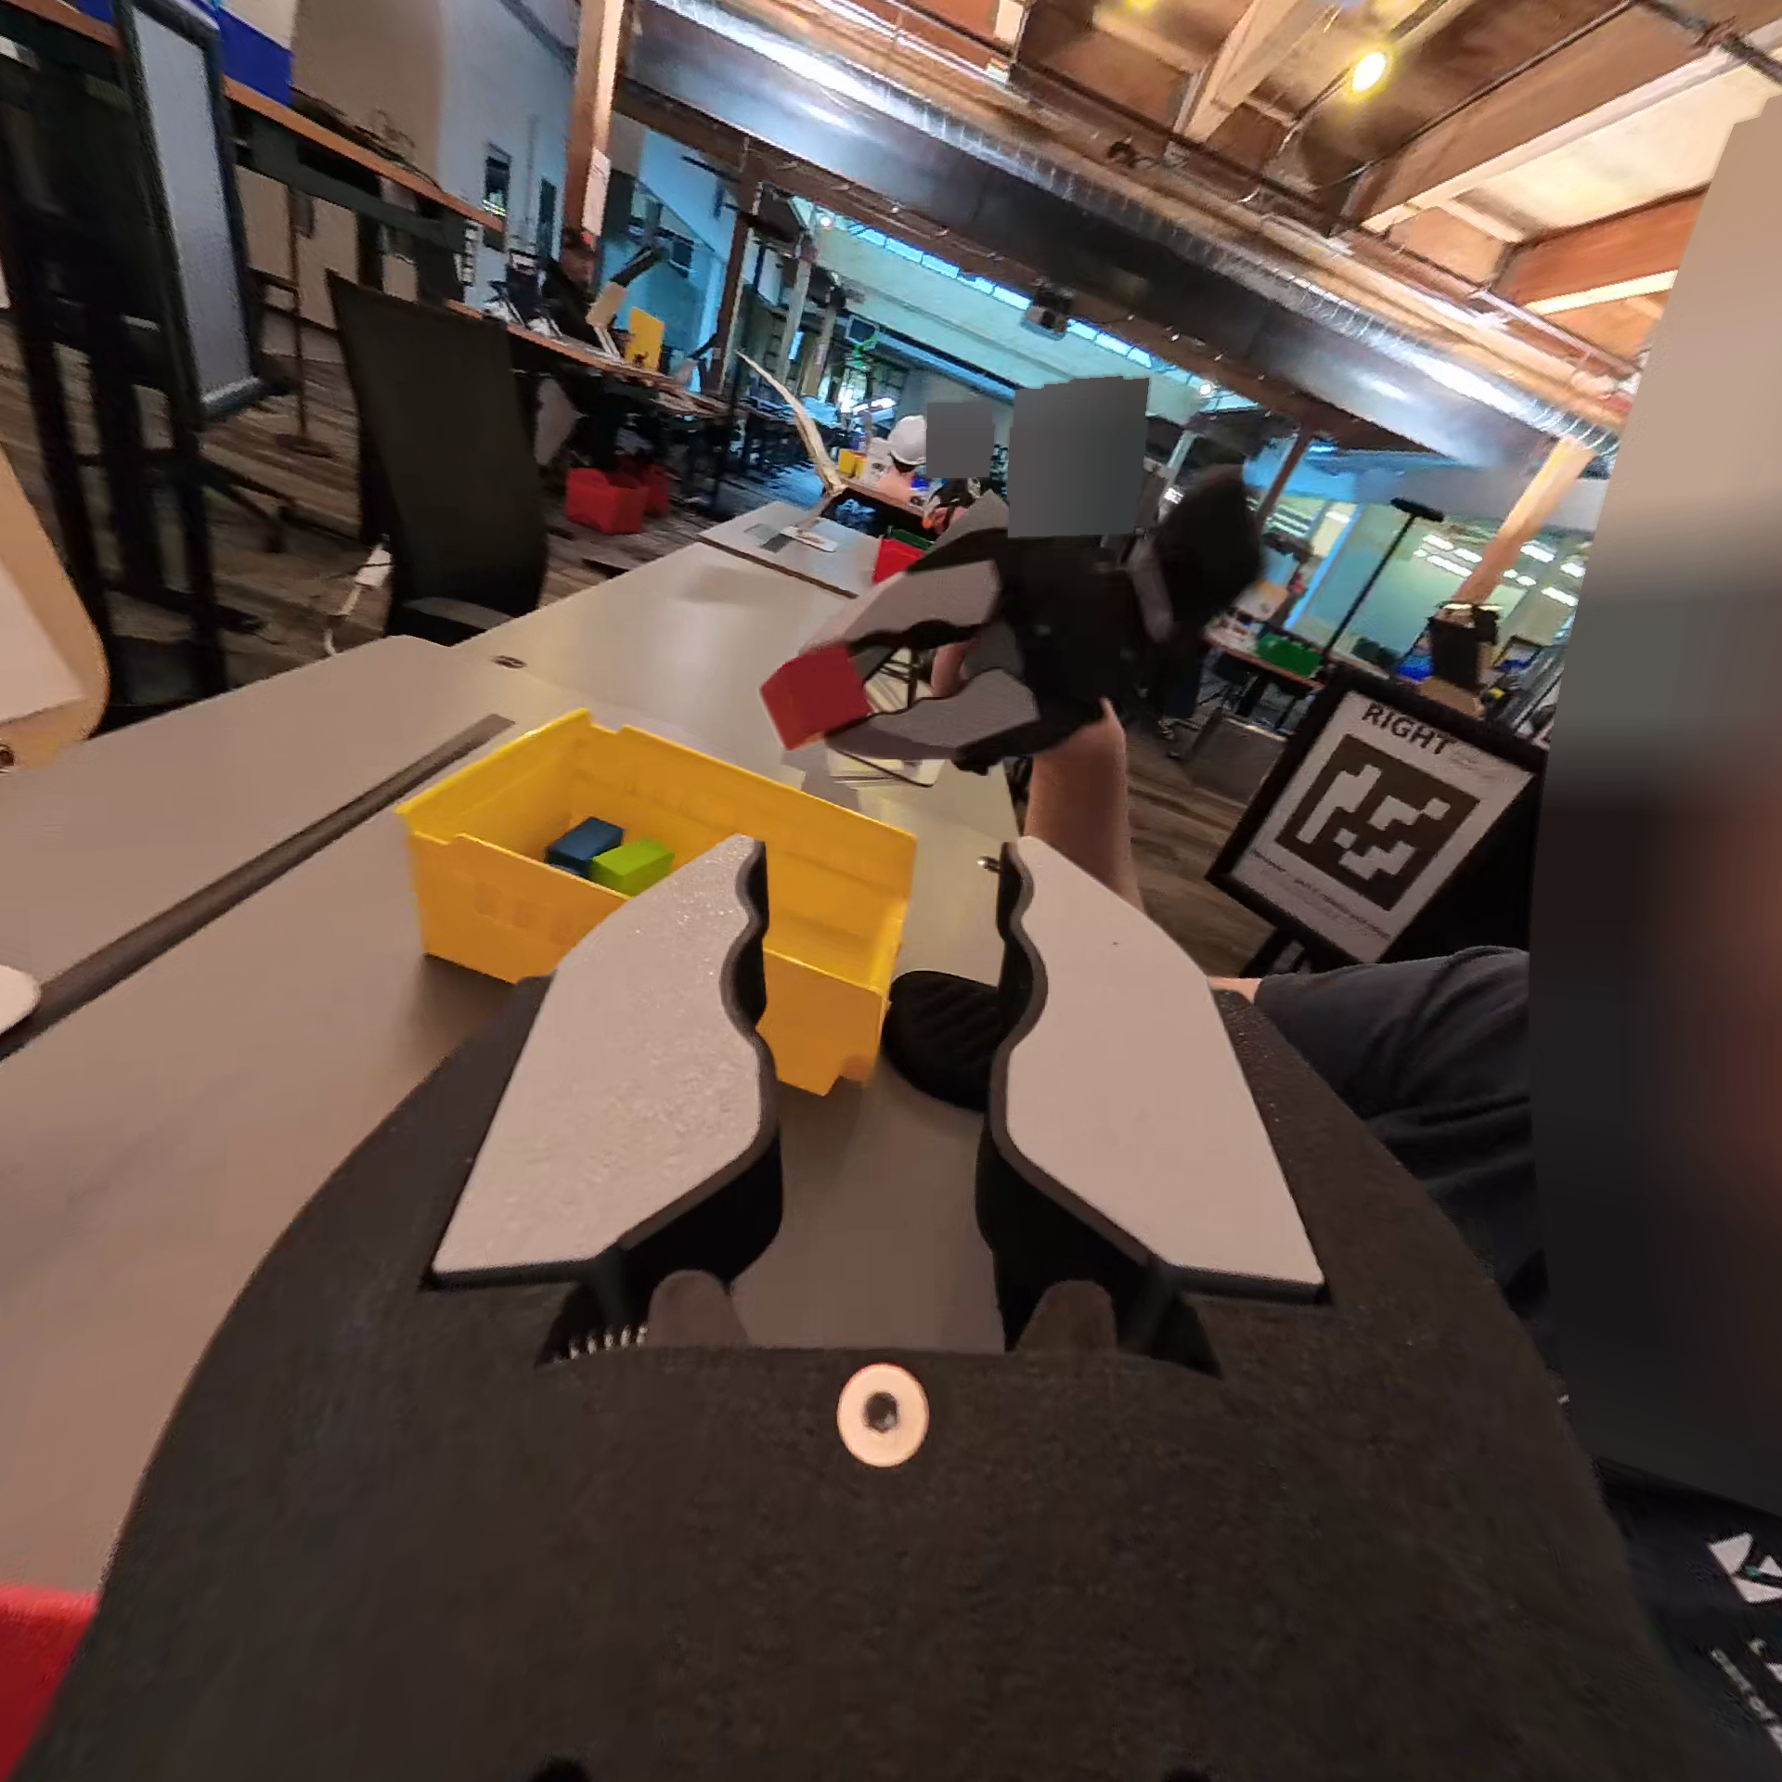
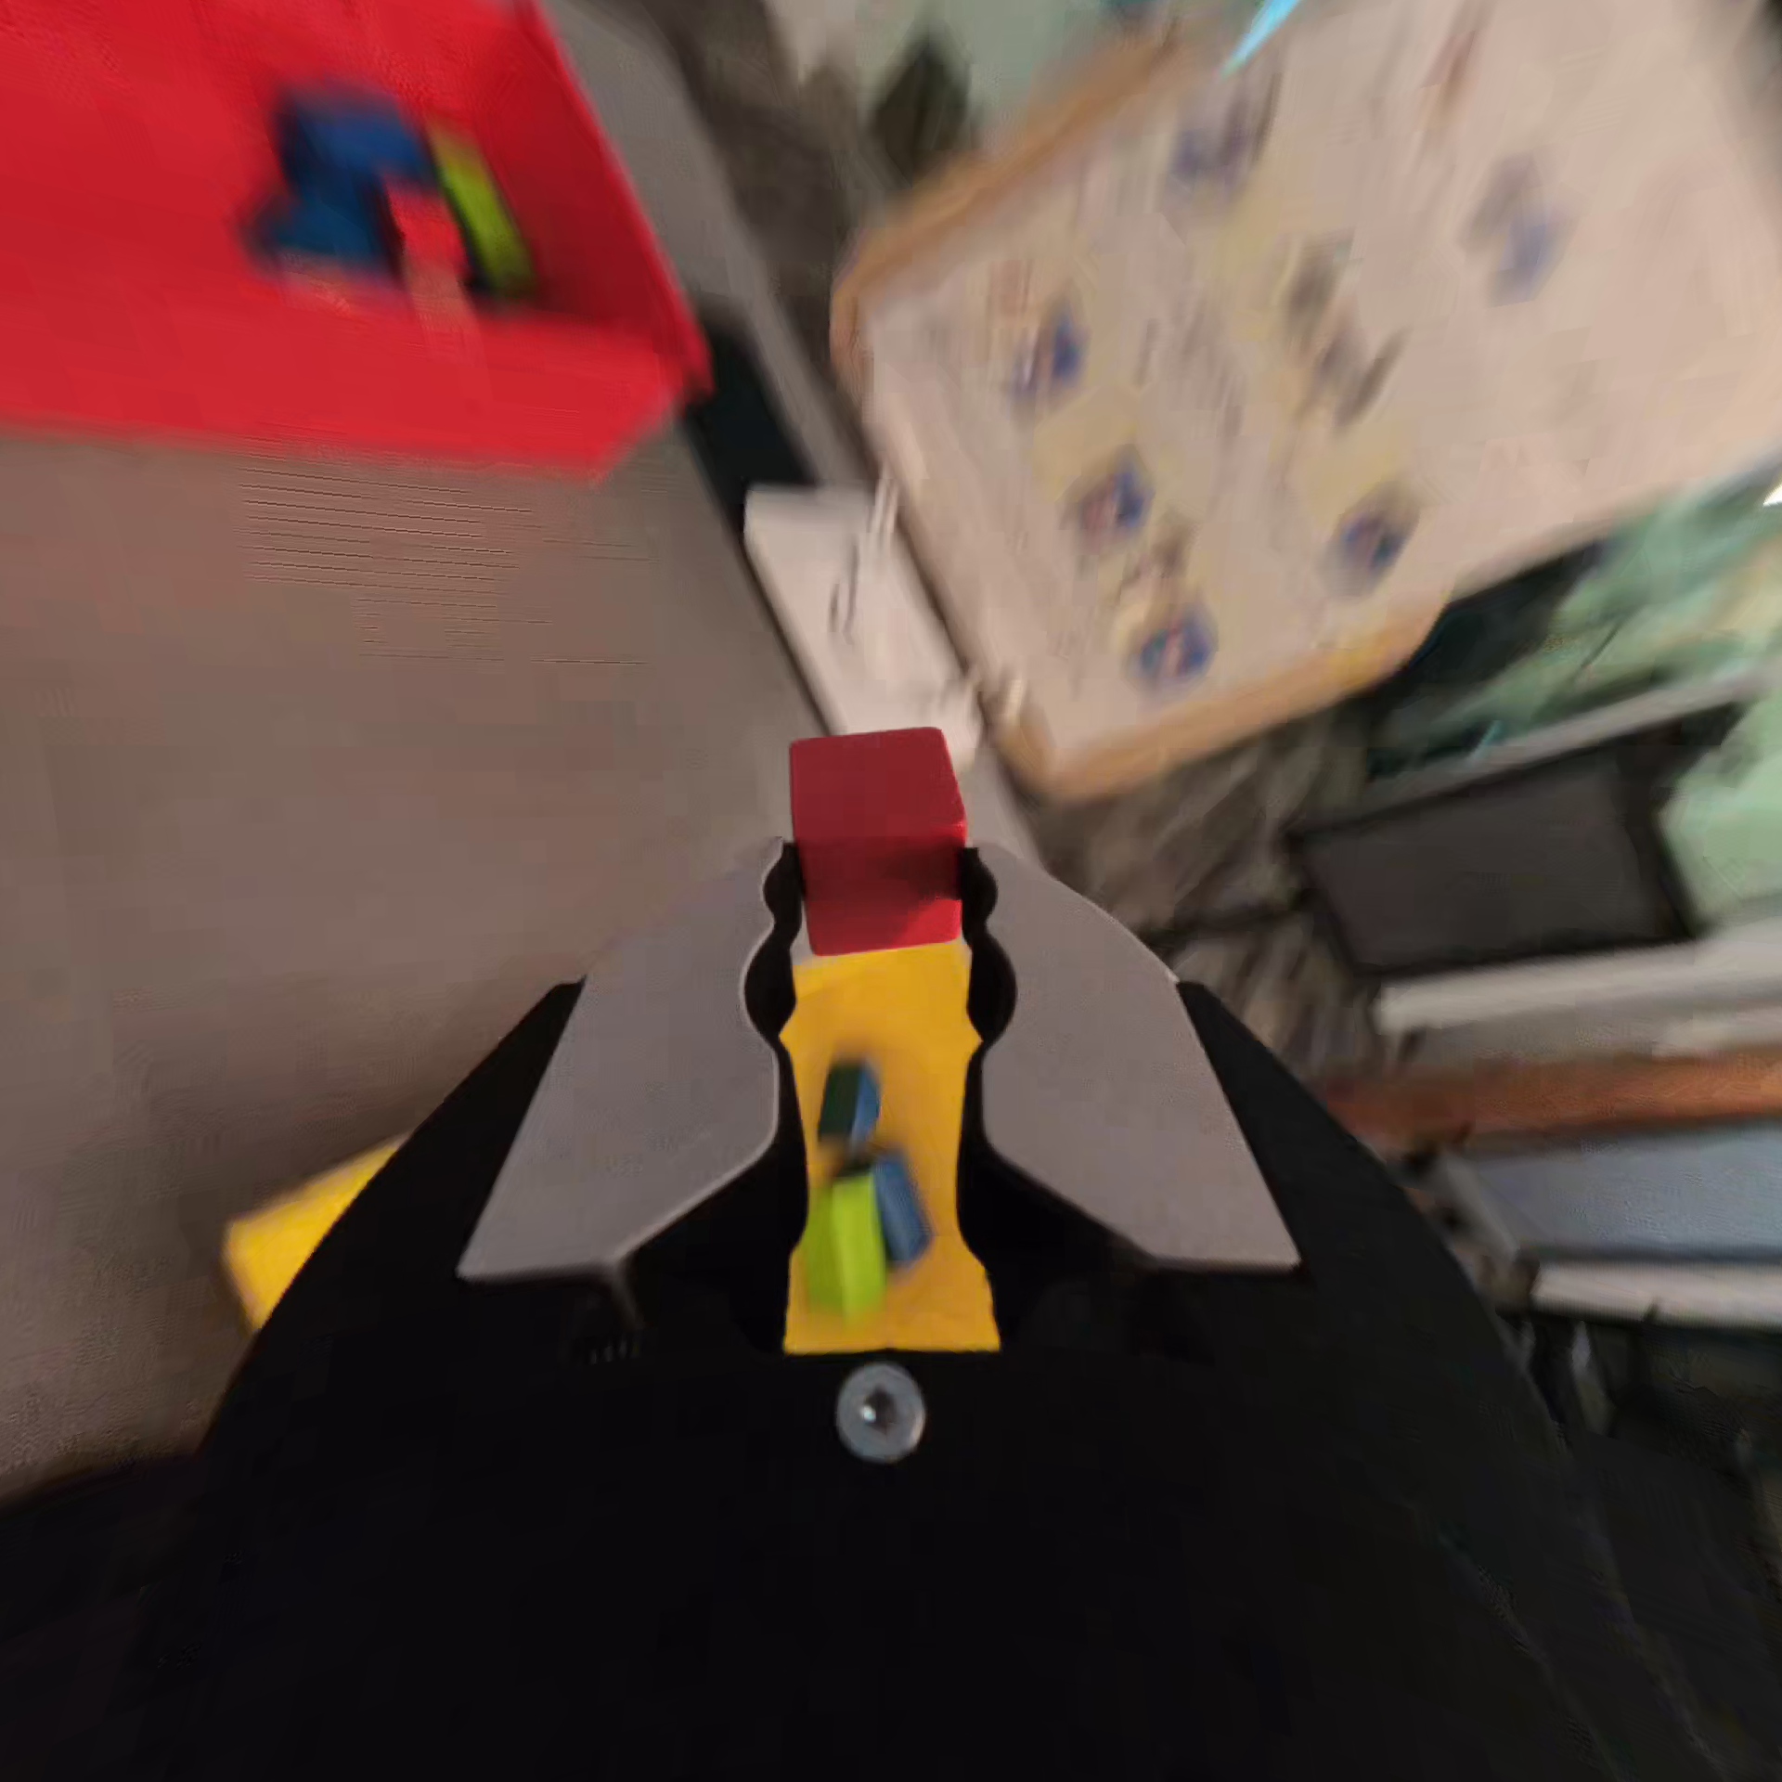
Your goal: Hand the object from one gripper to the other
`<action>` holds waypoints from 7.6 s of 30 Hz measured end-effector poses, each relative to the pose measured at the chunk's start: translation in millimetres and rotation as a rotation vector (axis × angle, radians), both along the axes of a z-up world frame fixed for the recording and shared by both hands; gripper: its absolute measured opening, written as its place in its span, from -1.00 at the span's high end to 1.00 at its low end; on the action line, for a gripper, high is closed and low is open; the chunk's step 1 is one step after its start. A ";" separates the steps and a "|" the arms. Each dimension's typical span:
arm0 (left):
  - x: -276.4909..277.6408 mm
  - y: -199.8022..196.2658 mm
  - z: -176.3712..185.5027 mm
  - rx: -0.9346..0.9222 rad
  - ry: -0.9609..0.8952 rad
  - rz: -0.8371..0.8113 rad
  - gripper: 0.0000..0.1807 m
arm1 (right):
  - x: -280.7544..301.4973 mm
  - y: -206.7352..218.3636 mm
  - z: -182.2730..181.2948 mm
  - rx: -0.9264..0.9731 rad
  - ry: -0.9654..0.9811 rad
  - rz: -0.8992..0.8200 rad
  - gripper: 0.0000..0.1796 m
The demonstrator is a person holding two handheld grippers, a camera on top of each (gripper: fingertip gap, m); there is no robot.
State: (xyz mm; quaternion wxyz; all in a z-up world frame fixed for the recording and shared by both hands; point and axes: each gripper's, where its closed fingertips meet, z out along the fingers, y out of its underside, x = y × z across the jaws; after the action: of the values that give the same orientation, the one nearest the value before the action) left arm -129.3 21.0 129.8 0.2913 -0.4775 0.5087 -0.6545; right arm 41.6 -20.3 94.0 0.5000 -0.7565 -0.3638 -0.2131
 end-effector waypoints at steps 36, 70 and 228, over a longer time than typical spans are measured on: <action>-18.8 -17.2 10.0 -0.012 -0.067 -0.157 0.64 | 206.1 -32.4 -239.1 -0.947 -0.224 -0.477 0.61; -91.5 116.0 -107.3 0.165 0.633 0.448 0.67 | 160.0 -9.8 -112.2 -0.420 -0.047 -0.426 0.62; -23.1 10.3 -29.1 -0.042 0.221 -0.045 0.67 | 180.6 -11.9 -239.1 -0.913 -0.124 -0.355 0.60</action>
State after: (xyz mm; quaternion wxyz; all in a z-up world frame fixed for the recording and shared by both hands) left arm -152.4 31.4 100.8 0.2086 -0.5413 0.5343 -0.6148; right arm 222.1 -32.2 -145.1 0.0509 -0.9345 -0.3147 -0.1586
